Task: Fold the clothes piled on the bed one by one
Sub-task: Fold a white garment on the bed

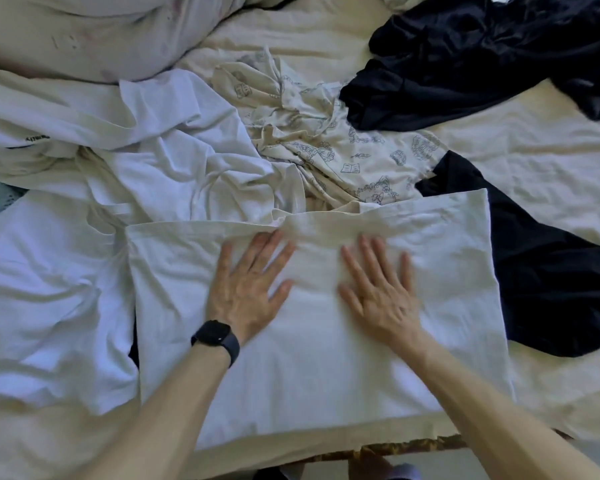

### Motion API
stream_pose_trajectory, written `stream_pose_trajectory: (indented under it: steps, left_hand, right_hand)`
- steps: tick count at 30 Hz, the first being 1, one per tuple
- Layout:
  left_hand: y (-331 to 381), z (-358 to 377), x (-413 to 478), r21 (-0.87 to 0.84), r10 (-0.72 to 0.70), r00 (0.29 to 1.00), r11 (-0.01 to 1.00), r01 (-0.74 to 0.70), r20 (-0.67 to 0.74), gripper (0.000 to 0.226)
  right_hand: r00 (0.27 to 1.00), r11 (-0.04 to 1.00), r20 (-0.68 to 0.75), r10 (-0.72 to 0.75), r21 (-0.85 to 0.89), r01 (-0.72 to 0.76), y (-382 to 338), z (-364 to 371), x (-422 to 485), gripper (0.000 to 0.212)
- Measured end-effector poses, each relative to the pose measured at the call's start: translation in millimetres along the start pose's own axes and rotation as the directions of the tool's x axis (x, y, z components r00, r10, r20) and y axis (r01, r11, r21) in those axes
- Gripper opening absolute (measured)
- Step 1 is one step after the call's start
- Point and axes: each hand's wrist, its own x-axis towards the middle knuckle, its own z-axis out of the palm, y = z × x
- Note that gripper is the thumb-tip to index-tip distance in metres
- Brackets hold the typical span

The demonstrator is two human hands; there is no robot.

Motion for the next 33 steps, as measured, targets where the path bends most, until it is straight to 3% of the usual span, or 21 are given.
stream_pose_trajectory:
  steps: [3,6,8,9,11,13,15,19,21,23,26,29,31,33]
  left_hand:
    - [-42.6,2.3,1.9,0.061,-0.068,0.997,0.996,0.071,-0.042,0.063]
    - [-31.4,-2.7,-15.3,-0.045,-0.437,0.894,0.9,0.434,-0.101,0.063]
    - [-0.6,-8.5,-31.7,-0.098,-0.556,0.826,0.831,0.548,-0.095,0.064]
    - [20.4,-9.8,-40.3,-0.111,-0.531,0.843,0.846,0.522,-0.084,0.065]
    - [75.3,-9.9,-58.1,-0.145,-0.345,0.939,0.929,0.34,-0.008,0.067]
    - [141.6,-7.1,-77.6,-0.197,-0.147,0.986,0.967,0.161,0.084,0.067]
    - [202.8,-2.6,-92.8,-0.204,-0.086,0.981,0.971,0.121,0.172,0.069]
    - [280.6,-3.4,-94.6,-0.238,-0.177,0.928,0.935,0.262,0.326,0.083]
    - [308.6,-5.5,-87.6,-0.239,-0.047,0.939,0.962,0.135,0.34,0.091]
    - [334.7,-8.0,-75.5,-0.197,0.071,0.926,0.98,0.003,0.37,0.096]
    - [358.1,-18.9,-56.5,-0.156,0.019,0.919,0.987,0.046,0.394,0.085]
    - [366.8,-40.7,-50.6,-0.135,0.009,0.991,0.991,0.009,0.13,0.051]
    - [366.7,-52.5,-52.9,-0.264,-0.052,0.999,0.963,0.052,0.005,0.025]
    - [366.0,-64.5,-55.7,-0.446,-0.27,0.962,0.856,0.26,0.042,0.009]
  right_hand:
    - [0.961,0.96,0.024,0.275,-0.062,-0.273,73.9,-10.1,17.3,0.072]
    - [0.858,0.857,-0.01,0.514,-0.039,-0.514,92.8,-22.8,20.3,0.071]
    - [0.847,0.849,-0.071,0.527,0.0,-0.528,76.4,-27.6,10.2,0.071]
    - [0.883,0.889,-0.102,0.457,0.018,-0.458,66.8,-28.7,0.2,0.071]
    - [0.973,0.978,-0.108,0.206,-0.01,-0.208,55.2,-22.7,-30.0,0.069]
    - [0.998,0.997,-0.047,0.037,-0.064,-0.04,71.2,-11.6,-62.5,0.068]
    - [0.997,0.994,0.021,0.072,-0.086,-0.07,112.8,-9.3,-79.9,0.069]
    - [0.929,0.933,0.094,0.357,-0.08,-0.35,195.3,-24.8,-88.5,0.067]
    - [0.902,0.905,0.084,0.425,-0.053,-0.421,213.6,-30.7,-99.3,0.066]
    - [0.919,0.921,0.063,0.389,-0.026,-0.389,221.5,-36.3,-118.6,0.065]
    - [0.951,0.951,0.002,0.309,0.018,-0.309,222.2,-41.4,-150.1,0.065]
    - [0.952,0.946,-0.021,0.304,0.12,-0.3,213.4,-47.2,-172.1,0.064]
    - [0.946,0.925,0.008,0.324,0.21,-0.318,207.5,-53.1,-180.8,0.062]
    - [0.948,0.893,0.005,0.319,0.333,-0.303,204.5,-64.5,-186.9,0.06]
